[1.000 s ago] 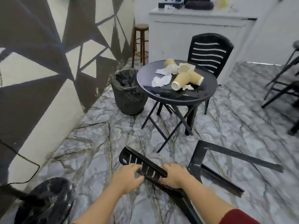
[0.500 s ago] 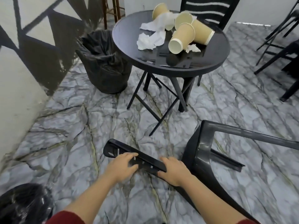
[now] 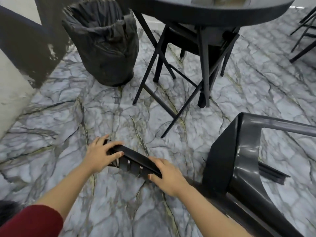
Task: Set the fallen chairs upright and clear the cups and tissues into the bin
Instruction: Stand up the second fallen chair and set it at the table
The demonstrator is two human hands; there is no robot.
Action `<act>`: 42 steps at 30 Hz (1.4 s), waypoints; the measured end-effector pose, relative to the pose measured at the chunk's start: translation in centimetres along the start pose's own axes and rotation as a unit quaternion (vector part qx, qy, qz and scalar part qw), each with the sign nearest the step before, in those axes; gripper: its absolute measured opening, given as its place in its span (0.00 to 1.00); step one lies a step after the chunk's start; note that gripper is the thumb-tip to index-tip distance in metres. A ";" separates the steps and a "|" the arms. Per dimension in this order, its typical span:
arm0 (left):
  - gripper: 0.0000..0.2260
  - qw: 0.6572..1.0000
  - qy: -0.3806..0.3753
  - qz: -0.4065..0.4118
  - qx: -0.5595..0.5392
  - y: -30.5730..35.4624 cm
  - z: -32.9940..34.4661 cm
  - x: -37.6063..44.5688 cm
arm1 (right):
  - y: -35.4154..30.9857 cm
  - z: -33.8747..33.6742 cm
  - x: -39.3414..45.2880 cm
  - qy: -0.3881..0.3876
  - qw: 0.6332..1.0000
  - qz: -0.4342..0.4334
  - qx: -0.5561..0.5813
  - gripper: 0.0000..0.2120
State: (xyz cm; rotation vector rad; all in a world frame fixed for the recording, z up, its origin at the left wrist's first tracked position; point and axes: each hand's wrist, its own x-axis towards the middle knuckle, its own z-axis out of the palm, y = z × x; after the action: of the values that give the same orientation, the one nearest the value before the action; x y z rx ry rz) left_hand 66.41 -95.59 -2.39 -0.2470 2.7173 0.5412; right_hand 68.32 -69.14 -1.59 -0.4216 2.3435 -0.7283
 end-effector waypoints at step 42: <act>0.19 0.950 0.233 0.208 -0.027 38.2 -12.9 -31.8 | -3.7 -20.9 -38.7 0.154 0.971 0.027 0.180 0.19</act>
State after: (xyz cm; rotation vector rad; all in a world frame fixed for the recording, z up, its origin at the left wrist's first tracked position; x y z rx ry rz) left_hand 82.65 -62.78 33.60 0.2277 3.2405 0.7516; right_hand 83.75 -46.00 32.69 -0.0881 2.4179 -1.2395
